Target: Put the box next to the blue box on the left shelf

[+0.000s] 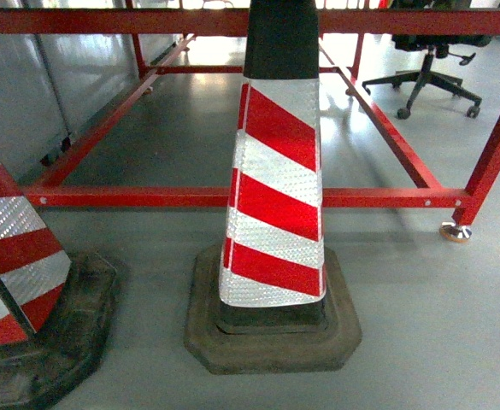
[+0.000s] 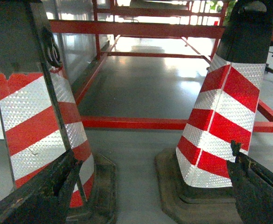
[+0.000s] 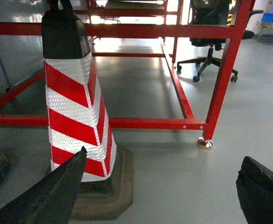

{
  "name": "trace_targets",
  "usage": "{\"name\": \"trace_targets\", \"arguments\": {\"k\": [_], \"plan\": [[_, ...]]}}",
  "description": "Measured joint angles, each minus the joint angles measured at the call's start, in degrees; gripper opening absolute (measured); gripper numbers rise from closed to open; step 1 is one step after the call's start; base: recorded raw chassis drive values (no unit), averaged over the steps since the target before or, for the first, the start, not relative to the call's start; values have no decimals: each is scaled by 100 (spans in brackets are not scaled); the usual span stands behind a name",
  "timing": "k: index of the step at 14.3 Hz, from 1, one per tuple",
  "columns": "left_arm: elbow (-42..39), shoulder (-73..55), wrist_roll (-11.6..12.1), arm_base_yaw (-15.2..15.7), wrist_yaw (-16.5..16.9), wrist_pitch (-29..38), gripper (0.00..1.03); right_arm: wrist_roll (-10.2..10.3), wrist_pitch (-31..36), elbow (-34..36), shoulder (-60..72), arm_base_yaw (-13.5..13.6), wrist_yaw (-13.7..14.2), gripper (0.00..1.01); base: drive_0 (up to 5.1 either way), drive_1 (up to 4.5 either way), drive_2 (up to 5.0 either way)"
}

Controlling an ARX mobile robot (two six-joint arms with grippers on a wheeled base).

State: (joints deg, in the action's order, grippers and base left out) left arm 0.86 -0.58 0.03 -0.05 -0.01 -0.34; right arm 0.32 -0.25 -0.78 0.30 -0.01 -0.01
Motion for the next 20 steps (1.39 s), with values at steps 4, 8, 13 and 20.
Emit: {"name": "trace_targets", "arguments": {"k": [4, 8, 13, 20], "plan": [[0, 0, 0, 0, 0, 0, 98, 2, 0, 0, 0, 0, 0, 98, 0, 0, 0], [0, 0, 0, 0, 0, 0, 98, 2, -2, 0, 0, 0, 0, 98, 0, 0, 0], [0, 0, 0, 0, 0, 0, 98, 2, 0, 0, 0, 0, 2, 98, 0, 0, 0], [0, 0, 2, 0, -4, 0, 98, 2, -13, 0, 0, 0, 2, 98, 0, 0, 0]]}}
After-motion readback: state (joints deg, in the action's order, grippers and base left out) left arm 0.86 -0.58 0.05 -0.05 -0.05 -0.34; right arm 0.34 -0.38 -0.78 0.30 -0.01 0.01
